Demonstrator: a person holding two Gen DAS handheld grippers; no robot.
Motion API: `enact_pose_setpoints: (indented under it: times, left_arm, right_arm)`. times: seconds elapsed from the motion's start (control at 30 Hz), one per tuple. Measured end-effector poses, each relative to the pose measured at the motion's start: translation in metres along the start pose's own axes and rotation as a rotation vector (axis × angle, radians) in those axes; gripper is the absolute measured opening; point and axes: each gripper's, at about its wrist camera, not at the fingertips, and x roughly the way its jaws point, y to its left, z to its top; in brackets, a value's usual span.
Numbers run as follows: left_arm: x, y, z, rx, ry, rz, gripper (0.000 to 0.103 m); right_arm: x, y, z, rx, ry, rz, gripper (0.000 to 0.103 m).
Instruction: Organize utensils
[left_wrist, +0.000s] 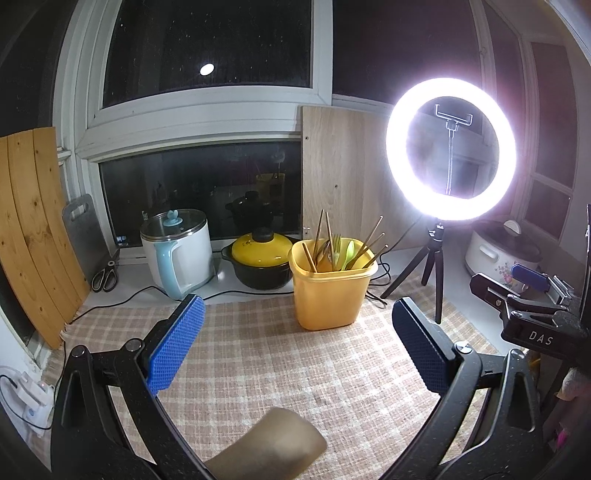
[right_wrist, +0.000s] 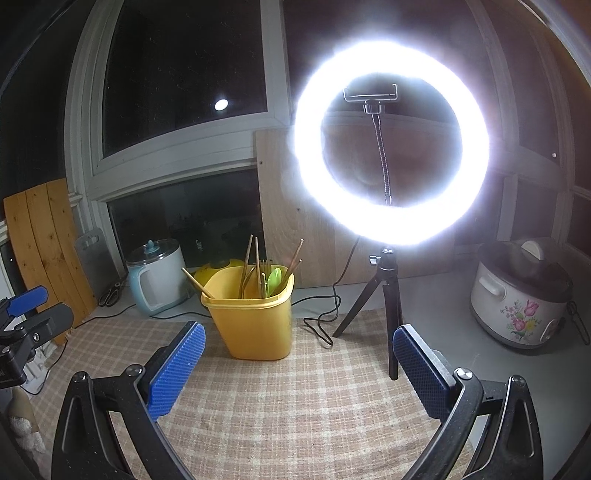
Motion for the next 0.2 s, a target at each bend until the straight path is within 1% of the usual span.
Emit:
enact_pose_setpoints:
  times: [0.1, 0.2]
  left_arm:
    - [0.0021, -0.0011, -0.0014, 0.028, 0.002, -0.011, 0.103]
    - [0.0036, -0.0045, -0.0035, 0.056, 0.005, 0.001, 0.103]
  right_arm:
    - [0.0031, -0.0001, -0.0009, 0.001, 0.007, -0.001, 0.103]
    - [0.0065, -0.0016, -0.0015, 0.008, 0.013, -0.002, 0.103]
